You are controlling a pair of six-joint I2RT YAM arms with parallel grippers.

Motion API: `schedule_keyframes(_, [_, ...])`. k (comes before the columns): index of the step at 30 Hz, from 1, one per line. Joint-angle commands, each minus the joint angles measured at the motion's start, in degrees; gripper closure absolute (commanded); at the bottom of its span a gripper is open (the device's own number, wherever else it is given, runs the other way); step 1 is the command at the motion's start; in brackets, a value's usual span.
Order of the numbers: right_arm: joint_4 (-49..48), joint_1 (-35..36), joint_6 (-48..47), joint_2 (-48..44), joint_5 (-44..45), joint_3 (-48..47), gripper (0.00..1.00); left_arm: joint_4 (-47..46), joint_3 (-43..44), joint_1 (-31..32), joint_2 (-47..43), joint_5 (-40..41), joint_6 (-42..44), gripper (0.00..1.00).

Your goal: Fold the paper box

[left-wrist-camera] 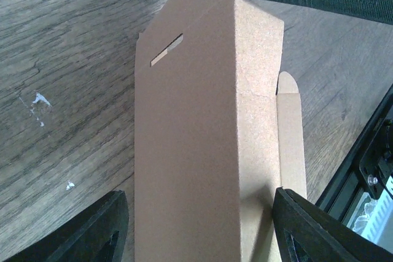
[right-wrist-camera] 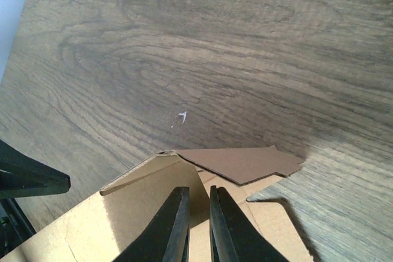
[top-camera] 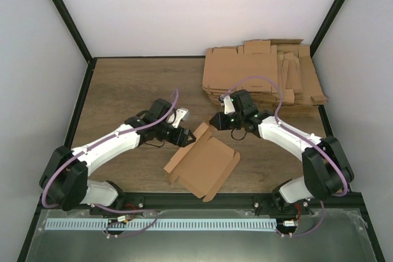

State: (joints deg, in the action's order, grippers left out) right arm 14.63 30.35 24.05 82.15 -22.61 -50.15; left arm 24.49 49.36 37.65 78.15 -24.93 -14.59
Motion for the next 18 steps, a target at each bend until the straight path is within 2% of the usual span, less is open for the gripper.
schedule_keyframes(1, [2.54,-0.02,-1.26,0.07,-2.08,-1.53,0.88,-0.22,-0.86,0.32,0.77,0.65,0.27,0.33])
schedule_keyframes(18, [-0.48,0.07,-3.26,2.31,-10.96,-0.01,0.88,-0.46,-0.23,0.85,1.80,0.05,1.21,0.33])
